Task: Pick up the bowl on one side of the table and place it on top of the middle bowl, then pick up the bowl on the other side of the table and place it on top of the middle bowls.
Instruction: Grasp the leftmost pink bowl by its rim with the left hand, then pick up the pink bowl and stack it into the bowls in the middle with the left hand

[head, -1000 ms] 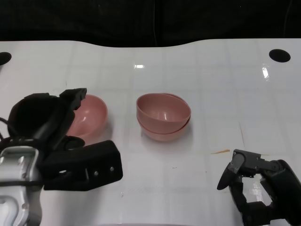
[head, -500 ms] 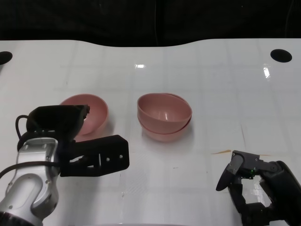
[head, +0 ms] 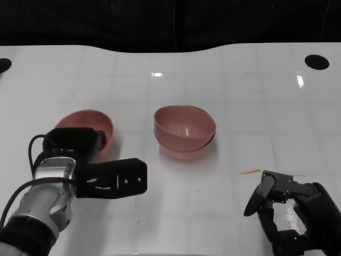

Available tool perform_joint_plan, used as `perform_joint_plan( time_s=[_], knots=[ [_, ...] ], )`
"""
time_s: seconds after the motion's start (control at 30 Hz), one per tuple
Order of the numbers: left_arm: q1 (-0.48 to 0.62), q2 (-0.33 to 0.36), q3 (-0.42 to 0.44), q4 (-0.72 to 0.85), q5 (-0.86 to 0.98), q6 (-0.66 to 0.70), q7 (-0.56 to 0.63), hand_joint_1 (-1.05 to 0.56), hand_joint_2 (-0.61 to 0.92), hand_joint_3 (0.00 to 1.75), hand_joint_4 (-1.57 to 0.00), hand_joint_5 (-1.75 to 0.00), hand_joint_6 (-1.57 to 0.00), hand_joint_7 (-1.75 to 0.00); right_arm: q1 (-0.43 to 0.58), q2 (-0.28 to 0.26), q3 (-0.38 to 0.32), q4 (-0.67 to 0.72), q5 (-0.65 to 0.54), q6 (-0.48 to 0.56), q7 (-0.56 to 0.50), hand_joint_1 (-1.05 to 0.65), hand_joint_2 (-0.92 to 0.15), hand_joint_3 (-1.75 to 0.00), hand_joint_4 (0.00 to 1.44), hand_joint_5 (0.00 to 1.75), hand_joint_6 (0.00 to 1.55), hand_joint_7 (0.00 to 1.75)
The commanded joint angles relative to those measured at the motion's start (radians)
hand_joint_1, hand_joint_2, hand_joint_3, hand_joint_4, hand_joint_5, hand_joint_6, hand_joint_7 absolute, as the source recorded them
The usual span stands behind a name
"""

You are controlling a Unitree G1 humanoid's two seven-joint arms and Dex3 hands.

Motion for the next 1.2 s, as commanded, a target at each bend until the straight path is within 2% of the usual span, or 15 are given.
perform_joint_plan(
  time_s=[0.03, 0.07, 0.1, 0.17, 0.23, 0.27, 0.4, 0.43, 0.47, 0.53, 0.73, 0.87, 1.0, 1.07, 1.2],
  knots=[
    [-0.027, 0.019, -0.010, 0.082, -0.022, -0.083, 0.126, -0.35, 0.92, 0.12, -0.78, -1.57, -1.06, -0.12, 0.007, -0.001, -0.014, -0.017, 0.002, 0.008, -0.004, -0.24, -0.44, -1.31, 0.90, 1.75, 0.80, 1.52],
    [-0.029, 0.022, -0.015, 0.095, -0.023, -0.098, 0.157, -0.38, 0.92, 0.15, -0.80, -1.67, -1.13, -0.14, 0.007, -0.001, -0.014, -0.017, 0.002, 0.008, -0.004, -0.24, -0.44, -1.31, 0.90, 1.75, 0.80, 1.52],
    [-0.030, 0.025, -0.018, 0.103, -0.024, -0.109, 0.181, -0.39, 0.92, 0.21, -0.80, -1.71, -1.07, -0.34, 0.007, -0.001, -0.014, -0.017, 0.005, 0.008, -0.002, -0.24, -0.44, -1.31, 0.90, 1.75, 0.80, 1.52],
    [-0.033, 0.030, -0.022, 0.105, -0.027, -0.125, 0.209, -0.40, 0.92, 0.28, -0.81, -1.74, -0.77, -1.01, 0.007, 0.000, -0.015, -0.018, 0.009, 0.010, -0.001, -0.23, -0.44, -1.31, 0.90, 1.75, 0.79, 1.52],
    [-0.033, 0.041, -0.031, 0.085, -0.018, -0.124, 0.224, -0.38, 0.92, 0.30, -0.83, -1.74, -0.68, -1.31, 0.005, 0.000, -0.015, -0.015, 0.010, 0.010, 0.000, -0.23, -0.43, -1.31, 0.90, 1.75, 0.79, 1.52],
    [-0.032, 0.046, -0.032, 0.075, -0.017, -0.125, 0.231, -0.36, 0.92, 0.30, -0.82, -1.75, -0.64, -1.38, 0.005, 0.000, -0.015, -0.014, 0.007, 0.008, -0.002, -0.23, -0.43, -1.31, 0.90, 1.75, 0.79, 1.52],
    [-0.029, 0.065, -0.037, 0.029, -0.007, -0.125, 0.260, -0.33, 0.92, 0.25, -0.80, -1.75, -0.75, -0.96, 0.003, 0.001, -0.017, -0.010, 0.003, 0.009, -0.005, -0.23, -0.43, -1.31, 0.90, 1.75, 0.79, 1.52],
    [-0.028, 0.070, -0.040, 0.018, 0.000, -0.125, 0.272, -0.33, 0.92, 0.24, -0.80, -1.75, -0.76, -1.00, 0.003, 0.001, -0.018, -0.008, 0.009, 0.009, -0.002, -0.23, -0.43, -1.31, 0.89, 1.75, 0.79, 1.52],
    [-0.027, 0.074, -0.041, 0.007, 0.003, -0.125, 0.283, -0.33, 0.92, 0.23, -0.81, -1.75, -0.70, -1.24, 0.003, 0.000, -0.018, -0.006, 0.013, 0.009, 0.000, -0.23, -0.43, -1.31, 0.89, 1.75, 0.79, 1.52],
    [-0.024, 0.088, -0.045, -0.021, 0.016, -0.125, 0.303, -0.33, 0.92, 0.23, -0.83, -1.75, -0.64, -1.42, 0.002, 0.002, -0.018, -0.003, 0.020, 0.010, 0.002, -0.23, -0.43, -1.31, 0.89, 1.75, 0.79, 1.51],
    [-0.010, 0.121, -0.029, -0.135, 0.034, -0.101, 0.318, -0.36, 0.92, 0.19, -0.85, -1.75, -0.72, -1.17, -0.002, 0.005, -0.021, 0.013, 0.021, -0.001, 0.001, -0.24, -0.42, -1.30, 0.89, 1.75, 0.78, 1.50],
    [0.003, 0.148, 0.000, -0.238, 0.029, -0.115, 0.339, -0.32, 0.91, 0.13, -0.90, -1.75, -0.71, -1.33, 0.000, 0.011, -0.022, 0.010, 0.024, 0.008, 0.000, -0.25, -0.43, -1.30, 0.89, 1.75, 0.79, 1.49],
    [0.005, 0.162, 0.027, -0.356, 0.023, -0.123, 0.314, -0.29, 0.91, 0.05, -0.93, -1.75, -0.84, -1.09, -0.007, 0.009, -0.026, 0.020, 0.033, 0.005, 0.009, -0.25, -0.43, -1.31, 0.90, 1.75, 0.79, 1.48],
    [0.005, 0.163, 0.039, -0.397, 0.008, -0.133, 0.286, -0.26, 0.92, 0.10, -0.93, -1.75, -0.71, -1.53, -0.007, 0.008, -0.027, 0.020, 0.030, 0.010, 0.010, -0.25, -0.42, -1.31, 0.90, 1.75, 0.79, 1.48],
    [-0.005, 0.165, 0.049, -0.451, -0.007, -0.170, 0.260, -0.26, 0.92, 0.14, -0.93, -1.75, -0.68, -1.73, -0.007, 0.013, -0.029, 0.020, 0.028, 0.013, 0.010, -0.25, -0.42, -1.32, 0.90, 1.75, 0.79, 1.47]
  ],
)
